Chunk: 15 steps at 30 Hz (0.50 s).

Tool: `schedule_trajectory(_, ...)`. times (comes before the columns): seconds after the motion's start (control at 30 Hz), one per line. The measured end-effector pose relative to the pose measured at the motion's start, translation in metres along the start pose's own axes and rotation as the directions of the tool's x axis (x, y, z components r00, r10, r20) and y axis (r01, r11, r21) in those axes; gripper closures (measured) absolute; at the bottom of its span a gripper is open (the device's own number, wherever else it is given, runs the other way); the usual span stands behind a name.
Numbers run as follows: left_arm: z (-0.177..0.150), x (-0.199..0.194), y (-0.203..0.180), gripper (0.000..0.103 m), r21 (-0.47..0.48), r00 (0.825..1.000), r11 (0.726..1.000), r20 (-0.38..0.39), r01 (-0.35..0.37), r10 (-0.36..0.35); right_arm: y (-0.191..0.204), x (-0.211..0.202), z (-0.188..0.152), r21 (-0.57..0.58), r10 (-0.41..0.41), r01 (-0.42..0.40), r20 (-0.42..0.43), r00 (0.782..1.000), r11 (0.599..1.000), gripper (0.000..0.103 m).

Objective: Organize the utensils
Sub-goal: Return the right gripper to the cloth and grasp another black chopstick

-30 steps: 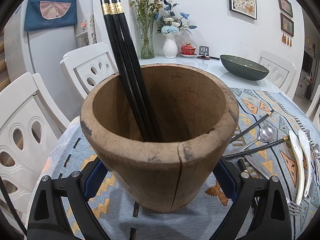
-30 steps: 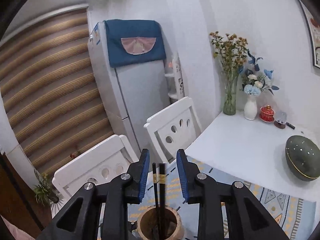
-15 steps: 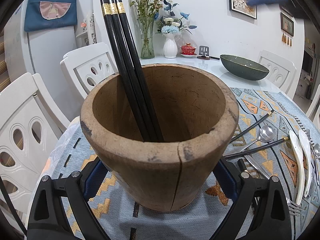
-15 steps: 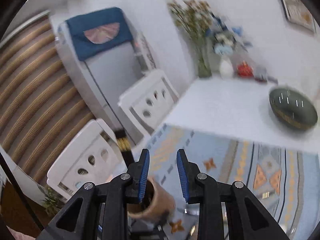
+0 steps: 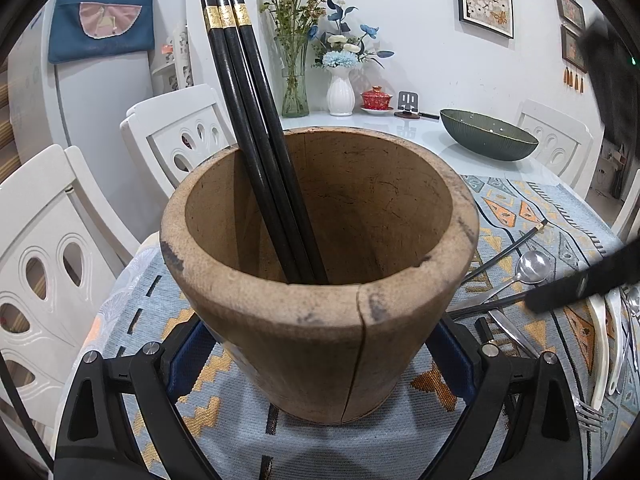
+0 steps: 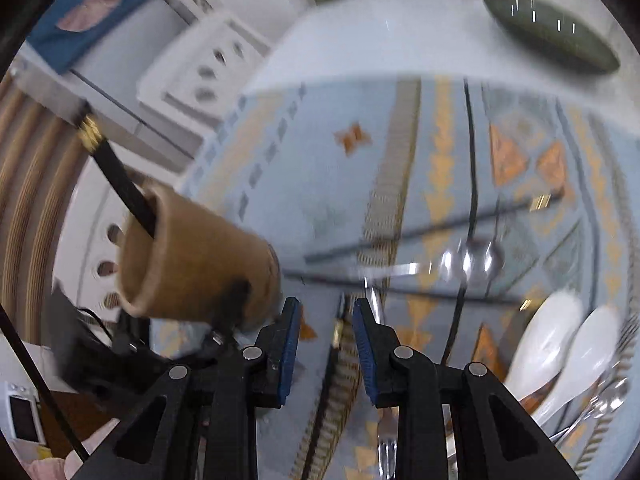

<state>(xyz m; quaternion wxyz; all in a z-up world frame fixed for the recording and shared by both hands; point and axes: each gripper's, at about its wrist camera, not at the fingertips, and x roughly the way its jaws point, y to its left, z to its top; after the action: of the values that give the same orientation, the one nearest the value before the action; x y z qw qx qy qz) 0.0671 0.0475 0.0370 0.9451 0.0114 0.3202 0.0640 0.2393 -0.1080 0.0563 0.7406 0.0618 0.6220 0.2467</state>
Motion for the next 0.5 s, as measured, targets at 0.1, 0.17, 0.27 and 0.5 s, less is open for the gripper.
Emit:
schedule_trajectory(0.1,0.000,0.000,0.000,0.006,-0.001,1.000,1.000,0.000,0.000,0.000,0.000,0.022,-0.007,-0.005,0.002,-0.002,-0.066,0.998,1.000,0.077)
schedule_trajectory(0.17,0.000,0.000,0.001,0.006,-0.001,1.000,1.000,0.000,0.001,-0.001,0.003,0.036,-0.009,-0.030,-0.019,0.016,-0.105,0.994,0.999,0.077)
schedule_trajectory(0.27,-0.001,0.000,-0.001,0.005,-0.003,1.000,1.000,-0.001,0.002,-0.002,0.005,0.048,-0.011,-0.080,-0.081,0.072,-0.106,0.991,0.994,0.084)
schedule_trajectory(0.5,-0.002,0.000,-0.001,0.005,-0.007,1.000,1.000,-0.004,0.006,-0.006,-0.013,0.033,-0.013,0.041,0.024,-0.020,-0.113,0.993,0.999,0.096)
